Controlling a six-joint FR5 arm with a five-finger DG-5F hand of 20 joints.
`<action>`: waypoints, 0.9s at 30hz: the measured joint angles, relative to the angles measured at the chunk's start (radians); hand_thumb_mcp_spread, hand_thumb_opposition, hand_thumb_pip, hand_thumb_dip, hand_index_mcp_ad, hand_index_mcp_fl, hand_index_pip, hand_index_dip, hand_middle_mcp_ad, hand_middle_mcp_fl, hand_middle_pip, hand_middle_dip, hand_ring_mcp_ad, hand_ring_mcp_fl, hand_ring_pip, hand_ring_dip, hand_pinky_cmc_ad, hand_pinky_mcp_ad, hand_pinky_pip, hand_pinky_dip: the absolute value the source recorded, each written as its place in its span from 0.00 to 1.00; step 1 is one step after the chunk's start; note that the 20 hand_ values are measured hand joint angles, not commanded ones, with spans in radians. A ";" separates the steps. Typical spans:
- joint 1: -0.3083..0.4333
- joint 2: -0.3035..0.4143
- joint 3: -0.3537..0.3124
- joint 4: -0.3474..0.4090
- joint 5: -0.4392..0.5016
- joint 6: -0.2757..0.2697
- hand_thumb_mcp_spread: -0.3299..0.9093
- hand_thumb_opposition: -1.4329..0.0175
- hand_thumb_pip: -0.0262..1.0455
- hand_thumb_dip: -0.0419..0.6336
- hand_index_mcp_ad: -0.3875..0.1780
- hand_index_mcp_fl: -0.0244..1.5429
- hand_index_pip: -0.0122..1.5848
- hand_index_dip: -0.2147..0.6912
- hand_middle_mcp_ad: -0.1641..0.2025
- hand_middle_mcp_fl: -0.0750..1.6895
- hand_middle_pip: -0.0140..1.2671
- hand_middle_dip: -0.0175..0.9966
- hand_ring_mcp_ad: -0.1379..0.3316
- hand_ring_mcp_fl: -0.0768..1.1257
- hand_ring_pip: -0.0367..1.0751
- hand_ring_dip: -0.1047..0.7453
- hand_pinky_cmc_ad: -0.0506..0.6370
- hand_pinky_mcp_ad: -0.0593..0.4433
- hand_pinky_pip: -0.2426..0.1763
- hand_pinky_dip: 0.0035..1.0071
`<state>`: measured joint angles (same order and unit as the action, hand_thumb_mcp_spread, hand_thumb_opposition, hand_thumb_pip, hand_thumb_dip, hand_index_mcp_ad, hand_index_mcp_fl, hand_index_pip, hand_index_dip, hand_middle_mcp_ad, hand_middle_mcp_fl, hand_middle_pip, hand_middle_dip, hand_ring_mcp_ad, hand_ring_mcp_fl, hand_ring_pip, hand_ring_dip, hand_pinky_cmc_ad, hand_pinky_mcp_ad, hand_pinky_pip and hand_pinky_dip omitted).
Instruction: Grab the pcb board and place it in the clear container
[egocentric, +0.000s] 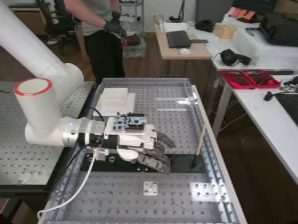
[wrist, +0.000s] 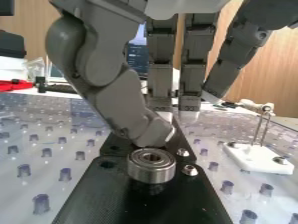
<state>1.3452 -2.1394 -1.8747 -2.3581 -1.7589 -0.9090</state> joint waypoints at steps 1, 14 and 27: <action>0.000 0.000 0.000 0.000 0.000 0.000 0.80 0.26 0.78 0.60 0.26 0.19 0.36 0.25 0.59 0.37 0.77 0.87 0.48 0.47 0.36 0.80 0.81 0.61 0.74 0.67; 0.002 0.008 -0.002 0.020 0.005 0.021 0.81 0.23 0.78 0.59 0.26 0.20 0.36 0.26 0.59 0.39 0.81 0.87 0.48 0.52 0.35 0.80 0.82 0.65 0.77 0.67; 0.006 0.072 -0.005 0.001 0.017 0.038 0.82 0.23 0.78 0.59 0.26 0.22 0.36 0.25 0.59 0.39 0.81 0.87 0.48 0.53 0.35 0.80 0.82 0.65 0.81 0.67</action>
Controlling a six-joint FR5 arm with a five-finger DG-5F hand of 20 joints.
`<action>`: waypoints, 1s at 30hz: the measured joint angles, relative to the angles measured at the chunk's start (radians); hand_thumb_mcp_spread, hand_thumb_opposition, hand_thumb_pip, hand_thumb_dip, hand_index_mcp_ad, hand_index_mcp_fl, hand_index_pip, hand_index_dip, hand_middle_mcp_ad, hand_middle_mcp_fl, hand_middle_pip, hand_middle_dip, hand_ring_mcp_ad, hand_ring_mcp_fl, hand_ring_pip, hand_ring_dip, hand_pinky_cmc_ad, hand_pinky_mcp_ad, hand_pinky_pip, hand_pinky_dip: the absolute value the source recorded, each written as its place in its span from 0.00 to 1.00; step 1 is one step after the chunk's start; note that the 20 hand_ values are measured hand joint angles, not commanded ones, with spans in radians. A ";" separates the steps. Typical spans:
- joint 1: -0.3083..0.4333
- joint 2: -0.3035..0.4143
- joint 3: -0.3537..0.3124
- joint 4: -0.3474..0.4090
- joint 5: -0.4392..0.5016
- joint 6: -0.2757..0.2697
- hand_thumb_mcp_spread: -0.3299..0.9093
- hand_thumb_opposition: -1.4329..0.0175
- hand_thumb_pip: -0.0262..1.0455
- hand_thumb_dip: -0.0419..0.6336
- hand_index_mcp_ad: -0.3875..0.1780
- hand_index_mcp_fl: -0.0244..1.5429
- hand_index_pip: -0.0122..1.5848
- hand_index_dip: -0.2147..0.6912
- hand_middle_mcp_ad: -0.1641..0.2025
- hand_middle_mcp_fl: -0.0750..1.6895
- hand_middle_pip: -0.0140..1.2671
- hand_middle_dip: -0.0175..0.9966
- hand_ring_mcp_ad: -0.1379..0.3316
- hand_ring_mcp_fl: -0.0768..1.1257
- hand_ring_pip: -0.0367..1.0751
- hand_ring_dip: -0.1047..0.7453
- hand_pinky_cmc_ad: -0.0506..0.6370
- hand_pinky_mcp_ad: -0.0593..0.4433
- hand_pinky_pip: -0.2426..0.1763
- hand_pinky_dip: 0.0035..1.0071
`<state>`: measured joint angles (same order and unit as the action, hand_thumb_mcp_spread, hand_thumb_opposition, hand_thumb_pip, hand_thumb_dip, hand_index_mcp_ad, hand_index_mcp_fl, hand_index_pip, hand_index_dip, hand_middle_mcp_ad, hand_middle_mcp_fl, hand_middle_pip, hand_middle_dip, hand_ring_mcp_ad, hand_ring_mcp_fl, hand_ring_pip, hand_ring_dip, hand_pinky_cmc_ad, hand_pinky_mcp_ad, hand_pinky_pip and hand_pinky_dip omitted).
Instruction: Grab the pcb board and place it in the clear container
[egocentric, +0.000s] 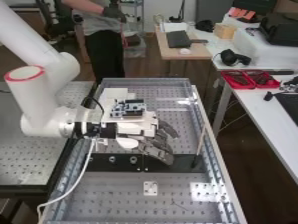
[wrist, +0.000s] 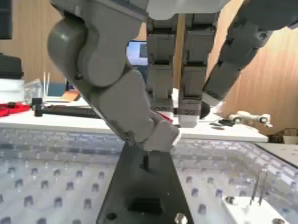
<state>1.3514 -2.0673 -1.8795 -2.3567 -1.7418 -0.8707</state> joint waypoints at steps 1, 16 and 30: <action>0.002 0.010 -0.001 -0.005 0.003 0.001 0.82 0.23 0.78 0.59 0.26 0.22 0.35 0.25 0.59 0.39 0.81 0.87 0.48 0.53 0.35 0.80 0.82 0.64 0.81 0.67; 0.086 0.206 -0.012 -0.111 0.071 -0.008 0.83 0.22 0.78 0.59 0.26 0.27 0.31 0.25 0.59 0.40 0.81 0.87 0.48 0.57 0.35 0.80 0.82 0.67 0.81 0.67; 0.253 0.265 -0.037 -0.087 0.150 -0.034 0.83 0.22 0.78 0.59 0.26 0.27 0.28 0.25 0.59 0.40 0.81 0.87 0.48 0.62 0.33 0.80 0.84 0.67 0.79 0.66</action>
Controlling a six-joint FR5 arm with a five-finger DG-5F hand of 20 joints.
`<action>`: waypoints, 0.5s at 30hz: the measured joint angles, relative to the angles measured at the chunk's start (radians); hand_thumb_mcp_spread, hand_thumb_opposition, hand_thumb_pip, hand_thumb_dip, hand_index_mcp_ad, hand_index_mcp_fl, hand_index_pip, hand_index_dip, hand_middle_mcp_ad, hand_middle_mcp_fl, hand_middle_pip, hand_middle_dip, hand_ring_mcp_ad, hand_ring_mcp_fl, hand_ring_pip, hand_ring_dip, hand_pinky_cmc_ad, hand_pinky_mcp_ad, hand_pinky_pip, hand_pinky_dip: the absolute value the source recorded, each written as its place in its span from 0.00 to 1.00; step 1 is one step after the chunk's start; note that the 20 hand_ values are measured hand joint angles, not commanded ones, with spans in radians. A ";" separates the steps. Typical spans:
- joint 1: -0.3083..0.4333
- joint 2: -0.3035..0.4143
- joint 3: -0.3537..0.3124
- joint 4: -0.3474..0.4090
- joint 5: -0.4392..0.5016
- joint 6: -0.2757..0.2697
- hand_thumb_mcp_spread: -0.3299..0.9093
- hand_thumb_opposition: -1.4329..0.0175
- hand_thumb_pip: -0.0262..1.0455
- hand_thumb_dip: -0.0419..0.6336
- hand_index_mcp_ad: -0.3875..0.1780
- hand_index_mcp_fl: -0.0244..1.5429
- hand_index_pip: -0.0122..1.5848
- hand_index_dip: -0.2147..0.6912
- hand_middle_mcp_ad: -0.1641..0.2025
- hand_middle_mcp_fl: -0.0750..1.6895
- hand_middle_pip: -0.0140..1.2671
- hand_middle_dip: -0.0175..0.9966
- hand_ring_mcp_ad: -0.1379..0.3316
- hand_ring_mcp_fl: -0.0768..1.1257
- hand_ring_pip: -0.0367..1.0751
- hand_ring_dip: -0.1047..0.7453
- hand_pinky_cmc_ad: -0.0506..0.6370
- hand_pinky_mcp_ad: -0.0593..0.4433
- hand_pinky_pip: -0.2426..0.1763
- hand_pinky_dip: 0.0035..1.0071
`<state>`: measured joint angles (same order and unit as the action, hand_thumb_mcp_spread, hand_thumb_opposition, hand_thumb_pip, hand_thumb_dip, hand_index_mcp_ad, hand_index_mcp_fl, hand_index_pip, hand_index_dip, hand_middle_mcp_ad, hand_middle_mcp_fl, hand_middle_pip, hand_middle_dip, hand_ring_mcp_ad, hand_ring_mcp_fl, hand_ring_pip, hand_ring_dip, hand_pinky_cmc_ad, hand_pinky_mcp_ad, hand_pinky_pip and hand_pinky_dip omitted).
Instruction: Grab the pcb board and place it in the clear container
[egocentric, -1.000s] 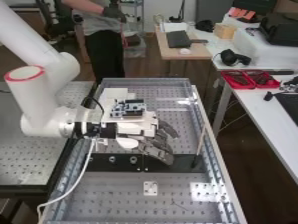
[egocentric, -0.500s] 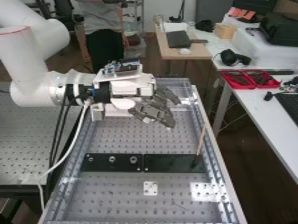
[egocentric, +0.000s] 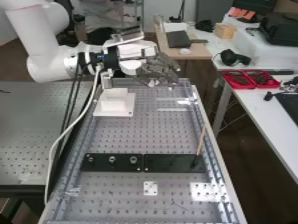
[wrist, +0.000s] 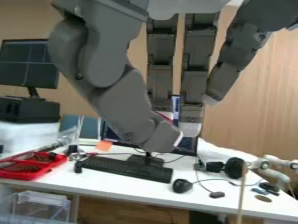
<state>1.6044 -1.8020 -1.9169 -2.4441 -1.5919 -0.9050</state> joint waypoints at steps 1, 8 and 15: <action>0.015 -0.001 0.000 0.005 0.005 0.001 0.83 0.22 0.78 0.59 0.26 0.27 0.28 0.25 0.59 0.40 0.81 0.87 0.48 0.62 0.33 0.80 0.84 0.67 0.79 0.66; 0.090 -0.026 0.008 0.053 0.016 0.024 0.83 0.22 0.78 0.59 0.26 0.27 0.27 0.25 0.59 0.41 0.81 0.87 0.48 0.62 0.32 0.80 0.84 0.67 0.80 0.66; 0.138 -0.074 0.019 0.102 0.006 0.059 0.83 0.22 0.78 0.58 0.26 0.29 0.26 0.25 0.59 0.40 0.80 0.87 0.48 0.63 0.30 0.80 0.84 0.67 0.79 0.66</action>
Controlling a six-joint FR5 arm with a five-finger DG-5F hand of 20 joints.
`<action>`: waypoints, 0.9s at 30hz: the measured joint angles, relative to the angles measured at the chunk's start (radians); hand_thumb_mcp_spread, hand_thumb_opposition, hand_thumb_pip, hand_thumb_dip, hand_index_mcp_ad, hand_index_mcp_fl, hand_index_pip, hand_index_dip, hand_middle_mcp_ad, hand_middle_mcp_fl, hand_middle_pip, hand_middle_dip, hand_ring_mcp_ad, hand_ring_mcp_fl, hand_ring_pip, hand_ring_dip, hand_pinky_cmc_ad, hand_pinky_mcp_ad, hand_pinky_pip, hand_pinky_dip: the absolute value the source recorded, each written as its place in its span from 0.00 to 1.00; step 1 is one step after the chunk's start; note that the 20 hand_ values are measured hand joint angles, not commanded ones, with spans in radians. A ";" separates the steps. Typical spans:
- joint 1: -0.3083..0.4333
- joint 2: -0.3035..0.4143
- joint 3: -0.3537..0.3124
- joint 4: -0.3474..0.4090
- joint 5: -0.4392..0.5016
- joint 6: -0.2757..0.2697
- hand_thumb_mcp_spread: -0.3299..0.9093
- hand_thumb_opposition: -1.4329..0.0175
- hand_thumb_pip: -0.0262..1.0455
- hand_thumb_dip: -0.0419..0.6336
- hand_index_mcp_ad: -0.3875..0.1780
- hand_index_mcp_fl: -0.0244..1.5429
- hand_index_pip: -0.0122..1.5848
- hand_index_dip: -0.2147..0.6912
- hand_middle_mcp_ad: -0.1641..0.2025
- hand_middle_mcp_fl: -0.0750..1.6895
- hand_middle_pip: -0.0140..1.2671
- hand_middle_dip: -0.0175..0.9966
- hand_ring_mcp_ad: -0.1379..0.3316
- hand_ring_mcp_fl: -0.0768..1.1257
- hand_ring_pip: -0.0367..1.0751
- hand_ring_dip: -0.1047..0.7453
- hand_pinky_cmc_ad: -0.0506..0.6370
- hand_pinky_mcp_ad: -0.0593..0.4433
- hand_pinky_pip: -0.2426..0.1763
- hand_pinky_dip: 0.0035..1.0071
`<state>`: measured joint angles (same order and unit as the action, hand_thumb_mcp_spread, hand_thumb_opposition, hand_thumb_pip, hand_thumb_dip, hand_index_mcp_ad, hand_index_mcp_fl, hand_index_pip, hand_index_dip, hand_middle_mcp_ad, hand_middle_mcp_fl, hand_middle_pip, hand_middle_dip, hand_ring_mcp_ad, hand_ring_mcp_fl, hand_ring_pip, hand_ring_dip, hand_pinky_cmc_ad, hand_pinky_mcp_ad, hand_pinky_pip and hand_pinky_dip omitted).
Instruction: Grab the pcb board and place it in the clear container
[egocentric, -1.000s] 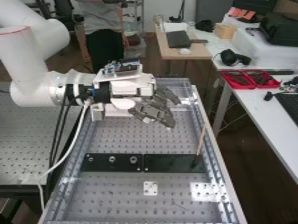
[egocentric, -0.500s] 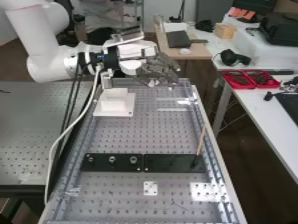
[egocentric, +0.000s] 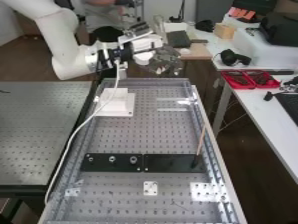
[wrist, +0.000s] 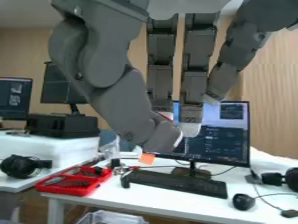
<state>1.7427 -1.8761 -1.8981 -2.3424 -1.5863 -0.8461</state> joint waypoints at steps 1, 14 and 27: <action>0.007 -0.010 0.003 0.005 -0.002 0.006 0.83 0.22 0.78 0.57 0.26 0.29 0.26 0.25 0.59 0.40 0.80 0.87 0.48 0.63 0.30 0.80 0.84 0.67 0.79 0.66; 0.039 -0.142 0.058 0.047 -0.023 0.059 0.83 0.22 0.78 0.57 0.26 0.30 0.25 0.25 0.59 0.40 0.80 0.87 0.48 0.64 0.30 0.80 0.84 0.67 0.80 0.66; 0.067 -0.256 0.129 0.021 0.020 0.106 0.83 0.22 0.78 0.57 0.28 0.30 0.25 0.25 0.59 0.40 0.80 0.87 0.48 0.64 0.31 0.80 0.84 0.66 0.79 0.66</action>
<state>1.8093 -2.1319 -1.7692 -2.3215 -1.5660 -0.7399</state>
